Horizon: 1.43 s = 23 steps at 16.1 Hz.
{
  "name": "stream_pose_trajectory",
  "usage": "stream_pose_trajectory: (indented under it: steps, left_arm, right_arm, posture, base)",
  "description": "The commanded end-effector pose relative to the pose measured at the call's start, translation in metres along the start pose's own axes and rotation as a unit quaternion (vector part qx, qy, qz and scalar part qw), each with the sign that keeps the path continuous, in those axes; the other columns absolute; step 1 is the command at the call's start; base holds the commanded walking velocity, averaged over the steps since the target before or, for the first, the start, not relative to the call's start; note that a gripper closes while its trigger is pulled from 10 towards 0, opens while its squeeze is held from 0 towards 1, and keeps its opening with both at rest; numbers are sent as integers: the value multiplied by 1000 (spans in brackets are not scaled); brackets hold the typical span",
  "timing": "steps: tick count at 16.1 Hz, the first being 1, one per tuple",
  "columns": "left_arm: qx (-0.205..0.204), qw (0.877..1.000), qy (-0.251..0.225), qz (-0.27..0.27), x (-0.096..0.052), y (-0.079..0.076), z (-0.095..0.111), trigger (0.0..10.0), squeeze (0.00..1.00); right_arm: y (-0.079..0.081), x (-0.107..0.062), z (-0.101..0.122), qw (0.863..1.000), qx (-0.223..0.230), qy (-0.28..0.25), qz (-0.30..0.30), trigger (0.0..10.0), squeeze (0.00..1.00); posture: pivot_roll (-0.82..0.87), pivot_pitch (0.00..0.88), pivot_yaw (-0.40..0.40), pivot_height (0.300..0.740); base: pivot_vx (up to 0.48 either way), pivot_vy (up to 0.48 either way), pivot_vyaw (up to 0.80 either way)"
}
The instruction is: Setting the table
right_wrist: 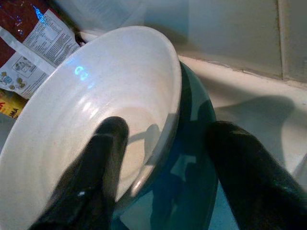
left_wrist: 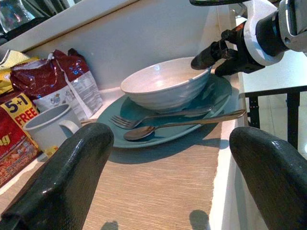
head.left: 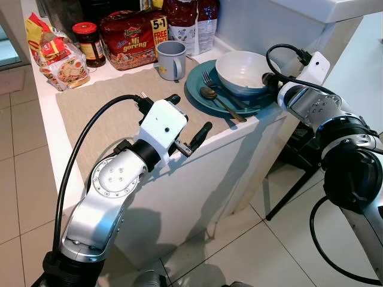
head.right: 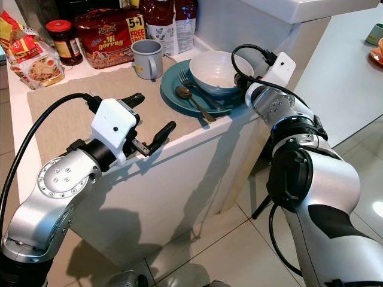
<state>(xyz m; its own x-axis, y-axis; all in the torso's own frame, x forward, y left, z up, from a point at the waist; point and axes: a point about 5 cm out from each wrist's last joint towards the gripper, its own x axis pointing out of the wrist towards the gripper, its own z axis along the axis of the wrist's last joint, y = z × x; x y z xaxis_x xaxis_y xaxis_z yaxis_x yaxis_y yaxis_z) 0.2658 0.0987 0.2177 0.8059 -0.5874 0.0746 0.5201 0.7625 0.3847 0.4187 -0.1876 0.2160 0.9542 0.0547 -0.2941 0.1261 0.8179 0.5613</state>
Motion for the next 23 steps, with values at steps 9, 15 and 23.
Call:
stream_pose_trajectory:
  steps: [9,15,23]
  left_arm:
    - [13,1000,-6,-4,0,1,5,10000,0]
    - [14,1000,-7,-7,1,1,5,10000,0]
    - [18,1000,-11,-7,4,3,6,10000,0]
  right_arm:
    - [-9,0,-7,1000,11,15,-19,0,0]
    - [-13,0,-7,999,21,12,-23,0,0]
    - [-7,-1,3,1000,16,-14,-4,0,0]
  posture:
    - [130,56,-22,740]
    - [129,52,-15,740]
    - [123,42,-2,740]
  base:
    - [0,0,0]
    - [0,0,0]
    - [0,0,0]
